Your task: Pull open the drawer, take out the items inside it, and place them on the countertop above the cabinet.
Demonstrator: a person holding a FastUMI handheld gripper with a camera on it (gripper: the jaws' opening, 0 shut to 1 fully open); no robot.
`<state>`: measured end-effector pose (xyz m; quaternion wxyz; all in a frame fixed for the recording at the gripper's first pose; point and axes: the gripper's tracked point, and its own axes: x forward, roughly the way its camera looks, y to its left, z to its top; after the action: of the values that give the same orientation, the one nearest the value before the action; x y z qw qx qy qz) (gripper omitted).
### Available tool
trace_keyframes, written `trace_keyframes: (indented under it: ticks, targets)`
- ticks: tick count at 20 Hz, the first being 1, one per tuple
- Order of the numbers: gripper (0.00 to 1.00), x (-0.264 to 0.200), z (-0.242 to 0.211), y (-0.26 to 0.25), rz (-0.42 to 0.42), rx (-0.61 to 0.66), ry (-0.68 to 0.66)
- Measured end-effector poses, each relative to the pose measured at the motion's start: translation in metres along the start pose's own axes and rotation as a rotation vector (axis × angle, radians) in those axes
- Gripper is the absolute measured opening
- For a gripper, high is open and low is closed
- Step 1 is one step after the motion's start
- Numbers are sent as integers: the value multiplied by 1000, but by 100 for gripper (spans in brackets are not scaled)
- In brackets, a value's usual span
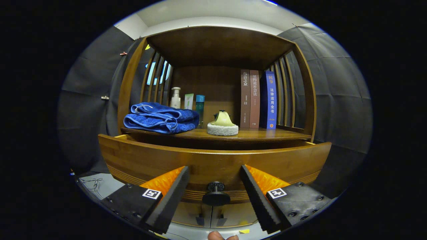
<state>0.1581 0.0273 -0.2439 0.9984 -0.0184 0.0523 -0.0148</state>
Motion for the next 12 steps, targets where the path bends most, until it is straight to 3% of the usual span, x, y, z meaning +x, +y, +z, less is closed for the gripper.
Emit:
trace_keyframes:
  ticks: [12]
  targets:
    - [100, 51, 0, 1, -4, -2, 8]
